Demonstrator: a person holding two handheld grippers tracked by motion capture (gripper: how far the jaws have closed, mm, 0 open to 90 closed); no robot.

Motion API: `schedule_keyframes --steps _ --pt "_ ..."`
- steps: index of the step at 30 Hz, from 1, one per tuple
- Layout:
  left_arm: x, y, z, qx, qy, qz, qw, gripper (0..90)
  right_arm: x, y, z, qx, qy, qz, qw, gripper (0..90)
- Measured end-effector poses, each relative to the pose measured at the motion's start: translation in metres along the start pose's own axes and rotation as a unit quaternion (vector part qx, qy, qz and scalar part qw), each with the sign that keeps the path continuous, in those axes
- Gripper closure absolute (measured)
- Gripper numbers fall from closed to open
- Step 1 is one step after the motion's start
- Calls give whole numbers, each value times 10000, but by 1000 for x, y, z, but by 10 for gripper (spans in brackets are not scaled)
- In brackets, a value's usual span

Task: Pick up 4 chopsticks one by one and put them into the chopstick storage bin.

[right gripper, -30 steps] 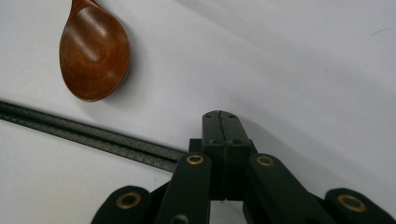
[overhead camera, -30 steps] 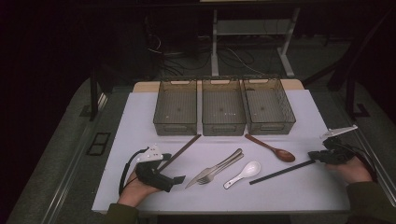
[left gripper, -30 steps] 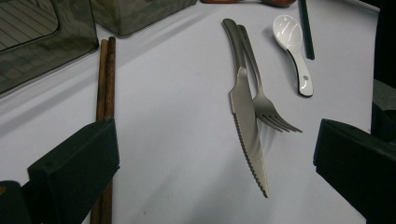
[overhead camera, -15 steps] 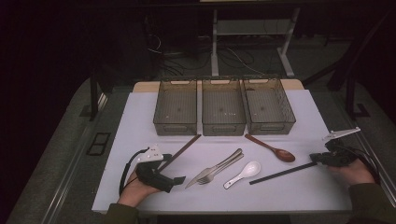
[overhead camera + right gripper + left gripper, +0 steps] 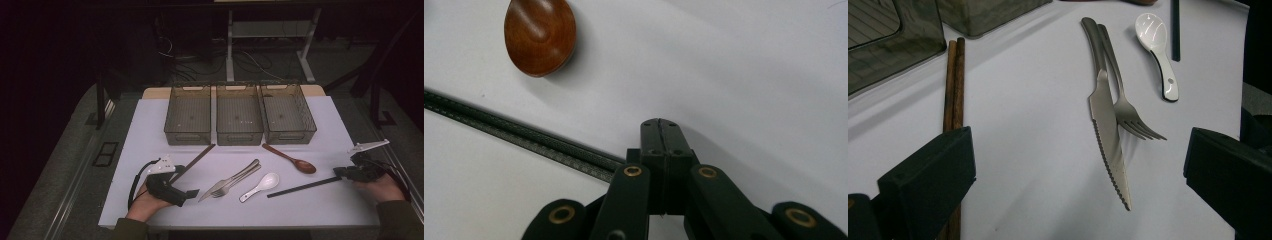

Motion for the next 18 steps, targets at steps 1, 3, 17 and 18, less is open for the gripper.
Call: schedule_keyframes --steps 1,3,17,18 --pt "0 0 0 -2 1 1 10000 0 -1 0 -1 0 -7 4 10000 896" --pt "0 0 0 -2 3 -3 10000 0 -1 1 -2 -5 -5 15 10000 896" --pt "1 -1 -1 5 28 -29 10000 0 -8 5 -11 -18 37 54 10000 896" --pt "1 -1 -1 1 29 -31 10000 0 -8 5 -11 -18 37 54 10000 896"
Point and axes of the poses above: each handheld gripper's, and its own axes: x roughly forward along the jaws, z roughly out of its top, y roughly to its left, the point moved 10 cm from there along x, roughly forward along the jaws, and after that the axes turned 6 degrees about -y, right-handed, at the moved point
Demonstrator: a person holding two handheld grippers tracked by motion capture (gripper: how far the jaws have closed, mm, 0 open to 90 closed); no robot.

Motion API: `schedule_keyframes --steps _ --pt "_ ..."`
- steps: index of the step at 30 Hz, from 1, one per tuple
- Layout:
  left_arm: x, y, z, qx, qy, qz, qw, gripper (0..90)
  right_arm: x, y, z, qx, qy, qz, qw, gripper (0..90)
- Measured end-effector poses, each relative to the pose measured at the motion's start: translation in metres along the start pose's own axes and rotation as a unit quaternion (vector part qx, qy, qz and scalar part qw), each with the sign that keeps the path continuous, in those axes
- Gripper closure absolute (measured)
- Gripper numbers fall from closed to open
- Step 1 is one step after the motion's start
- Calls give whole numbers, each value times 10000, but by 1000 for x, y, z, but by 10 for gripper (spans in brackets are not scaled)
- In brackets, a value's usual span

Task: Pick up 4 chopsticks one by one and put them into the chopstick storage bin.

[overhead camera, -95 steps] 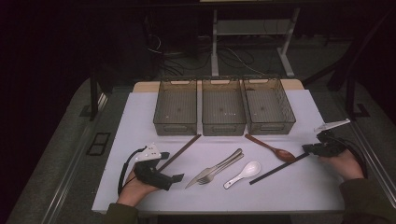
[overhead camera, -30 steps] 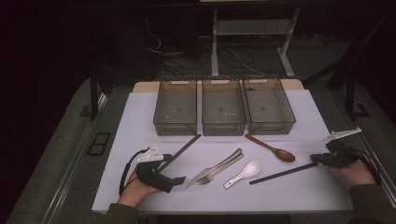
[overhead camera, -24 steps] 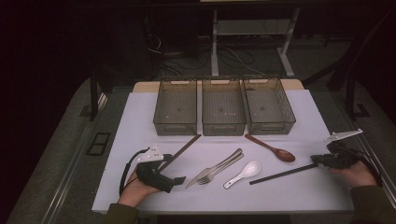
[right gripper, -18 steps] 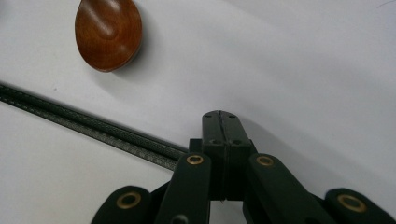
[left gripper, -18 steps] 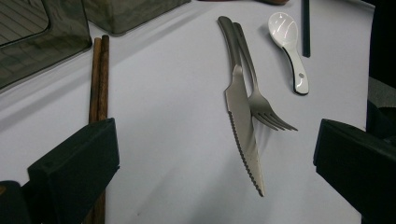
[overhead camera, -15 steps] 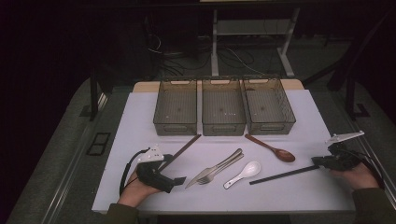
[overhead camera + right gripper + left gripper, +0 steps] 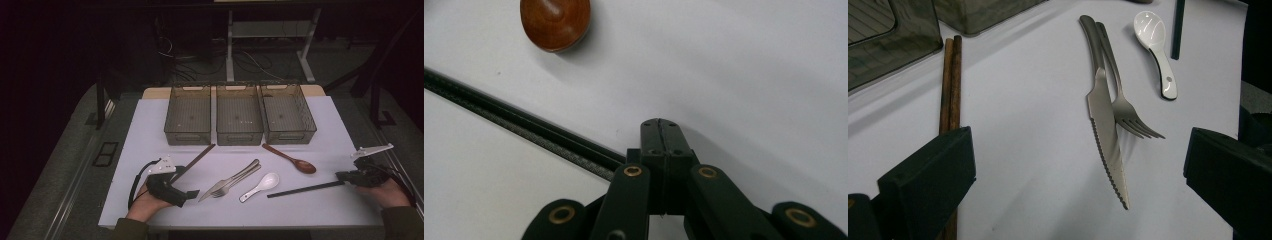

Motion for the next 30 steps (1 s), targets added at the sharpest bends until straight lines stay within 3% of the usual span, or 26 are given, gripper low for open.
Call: schedule_keyframes --steps 30 --pt "1 -2 -1 6 36 -29 10000 0 -10 8 -14 -51 85 76 9999 896"
Point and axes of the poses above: each handheld gripper's, and its own axes: x roughly forward along the jaws, z roughly out of its top, y roughly to its left, the point moved 10 cm from there along x, roughly forward along the jaws, and after that the axes turned 6 degrees about -y, right-handed, at the moved point
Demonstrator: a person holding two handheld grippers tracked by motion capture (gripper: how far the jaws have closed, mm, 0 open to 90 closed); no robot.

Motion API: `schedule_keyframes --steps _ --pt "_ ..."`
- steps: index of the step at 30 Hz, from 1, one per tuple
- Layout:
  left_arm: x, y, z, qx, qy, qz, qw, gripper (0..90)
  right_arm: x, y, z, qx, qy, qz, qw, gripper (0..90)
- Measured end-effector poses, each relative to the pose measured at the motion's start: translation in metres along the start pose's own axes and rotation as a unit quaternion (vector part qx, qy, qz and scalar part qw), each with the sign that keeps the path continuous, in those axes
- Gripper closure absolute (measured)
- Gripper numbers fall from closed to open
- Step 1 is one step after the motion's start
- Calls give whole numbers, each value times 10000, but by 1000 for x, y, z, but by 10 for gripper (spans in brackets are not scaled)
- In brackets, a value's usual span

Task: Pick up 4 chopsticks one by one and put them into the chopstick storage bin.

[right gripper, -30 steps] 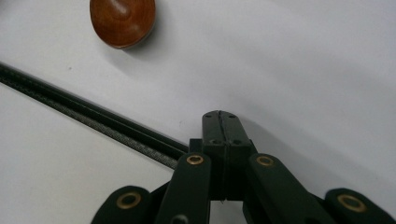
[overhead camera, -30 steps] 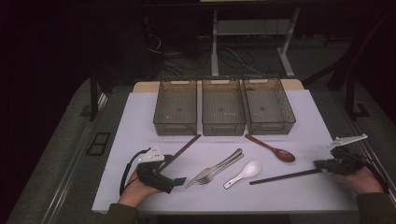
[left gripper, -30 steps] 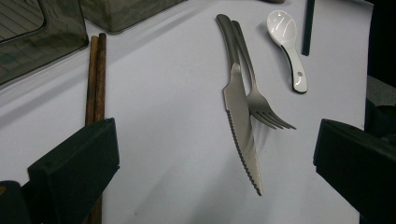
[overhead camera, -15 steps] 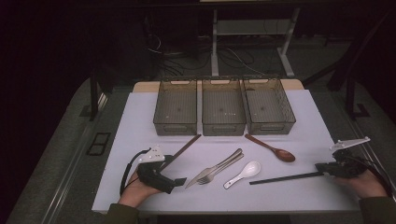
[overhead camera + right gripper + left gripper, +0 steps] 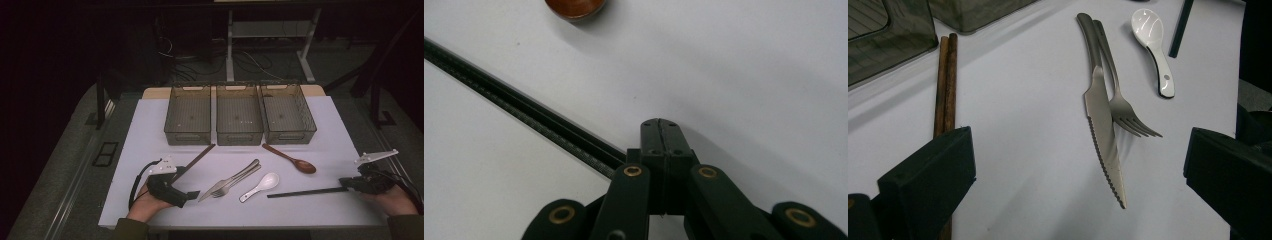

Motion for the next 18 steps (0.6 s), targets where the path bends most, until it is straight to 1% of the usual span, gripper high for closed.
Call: schedule_keyframes --steps 9,13,18 --pt "0 -1 0 0 -11 -10 10000 0 -2 2 -3 -3 21 15 10000 896" --pt "0 -1 0 1 4 -20 10000 0 -3 4 -4 -48 41 34 10000 896" --pt "0 -1 -1 6 22 -19 10000 0 -3 4 -4 -29 39 57 10000 896"
Point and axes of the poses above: each handheld gripper's, and its own axes: x roughly forward along the jaws, z roughly out of its top, y roughly to its left, the point moved 10 cm from there along x, roughly forward along the jaws, and after that the axes turned 6 degrees about -y, right-handed, at the moved point
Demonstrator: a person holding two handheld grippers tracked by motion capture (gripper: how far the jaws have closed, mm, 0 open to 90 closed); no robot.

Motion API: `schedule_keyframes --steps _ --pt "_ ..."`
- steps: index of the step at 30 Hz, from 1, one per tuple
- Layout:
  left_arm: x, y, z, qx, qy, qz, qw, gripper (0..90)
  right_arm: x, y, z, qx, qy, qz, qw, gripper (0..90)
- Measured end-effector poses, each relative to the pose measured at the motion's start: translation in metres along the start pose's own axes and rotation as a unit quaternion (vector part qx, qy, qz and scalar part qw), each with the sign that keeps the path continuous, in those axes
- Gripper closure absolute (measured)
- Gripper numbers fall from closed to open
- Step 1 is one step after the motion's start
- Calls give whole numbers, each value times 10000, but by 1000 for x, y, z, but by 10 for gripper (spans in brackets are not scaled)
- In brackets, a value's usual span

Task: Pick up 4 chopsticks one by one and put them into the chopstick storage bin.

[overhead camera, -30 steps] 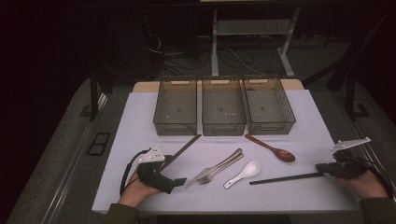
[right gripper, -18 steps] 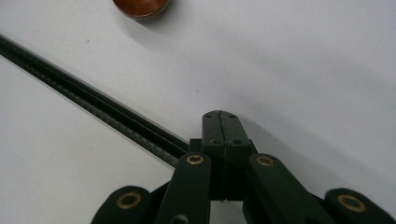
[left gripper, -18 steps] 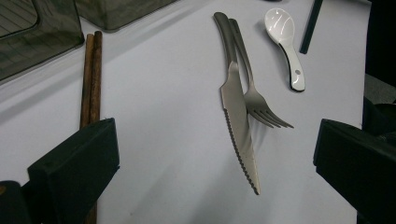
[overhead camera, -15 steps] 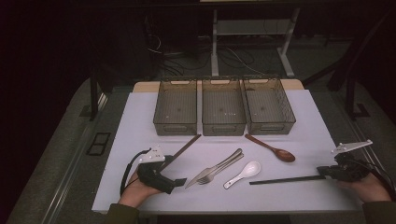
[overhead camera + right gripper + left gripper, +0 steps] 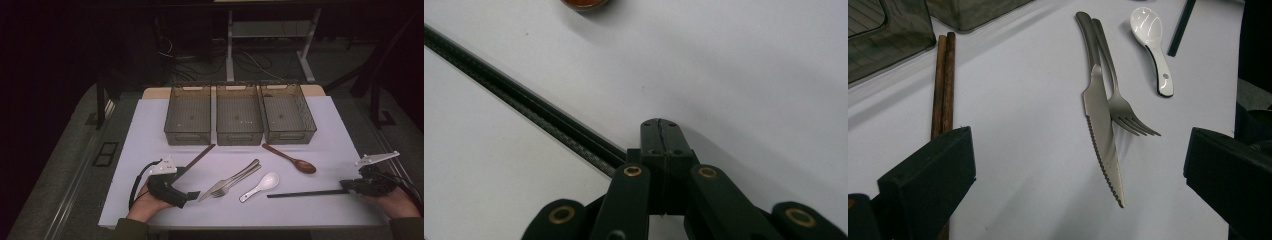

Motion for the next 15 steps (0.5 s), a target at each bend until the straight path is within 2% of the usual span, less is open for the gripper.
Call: schedule_keyframes --steps 3,8,13,15 --pt "0 0 0 -2 1 3 10000 0 -1 -2 3 -34 -65 -40 10000 893" --pt "1 0 0 -16 1 6 10000 0 -6 3 13 -92 -249 57 9996 806" --pt "1 -1 0 -14 11 -1 10000 0 -4 11 24 -175 -446 278 9985 713" --pt "1 -1 0 -12 6 -4 10000 0 -3 17 30 -221 -557 446 9972 677"
Point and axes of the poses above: each handheld gripper's, and its own axes: x roughly forward along the jaws, z roughly out of its top, y roughly to its left, the point moved 10 cm from there along x, roughly forward along the jaws, and after that the axes turned 6 degrees about -y, right-handed, at the moved point
